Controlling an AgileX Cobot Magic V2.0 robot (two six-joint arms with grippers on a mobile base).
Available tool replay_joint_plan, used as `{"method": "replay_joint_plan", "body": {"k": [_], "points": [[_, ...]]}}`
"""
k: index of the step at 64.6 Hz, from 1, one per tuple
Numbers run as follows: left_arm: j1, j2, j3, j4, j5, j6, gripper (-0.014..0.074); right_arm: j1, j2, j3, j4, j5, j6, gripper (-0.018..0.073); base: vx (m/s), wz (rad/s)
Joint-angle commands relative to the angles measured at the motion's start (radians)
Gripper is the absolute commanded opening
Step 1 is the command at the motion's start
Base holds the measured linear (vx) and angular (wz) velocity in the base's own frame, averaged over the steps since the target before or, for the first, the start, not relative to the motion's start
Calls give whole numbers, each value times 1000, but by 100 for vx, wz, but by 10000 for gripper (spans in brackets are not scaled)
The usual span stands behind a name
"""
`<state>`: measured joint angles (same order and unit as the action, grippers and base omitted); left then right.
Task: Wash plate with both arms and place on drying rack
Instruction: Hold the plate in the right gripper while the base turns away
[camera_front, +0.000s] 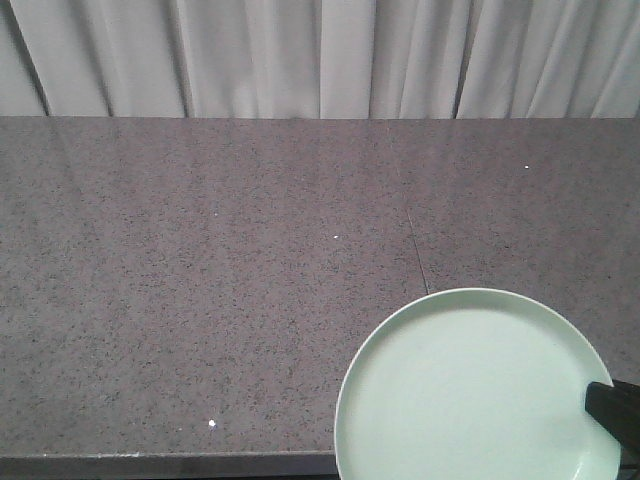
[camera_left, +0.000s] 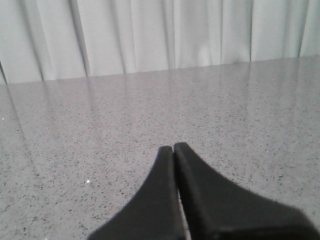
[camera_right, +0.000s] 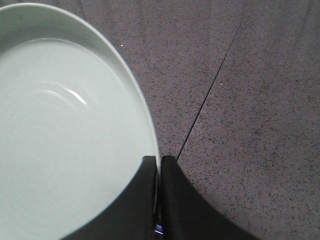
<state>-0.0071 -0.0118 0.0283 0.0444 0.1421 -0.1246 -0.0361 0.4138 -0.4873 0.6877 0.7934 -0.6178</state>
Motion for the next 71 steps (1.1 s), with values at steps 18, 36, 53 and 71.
{"method": "replay_joint_plan", "body": {"k": [18,36,53,71], "points": [[2,-14,-27,-1,-68,-8,-6,-7,6,-26,37,-55,1,-1,-3,8],[2,-14,-27,-1,-68,-8,-6,-7,6,-26,37,-55,1,-1,-5,20],[2,-14,-27,-1,-68,-8,-6,-7,6,-26,37,-55,1,-1,-8,37],[2,-14,-27,-1,-68,-8,-6,-7,6,-26,37,-55,1,-1,-12,52]]}}
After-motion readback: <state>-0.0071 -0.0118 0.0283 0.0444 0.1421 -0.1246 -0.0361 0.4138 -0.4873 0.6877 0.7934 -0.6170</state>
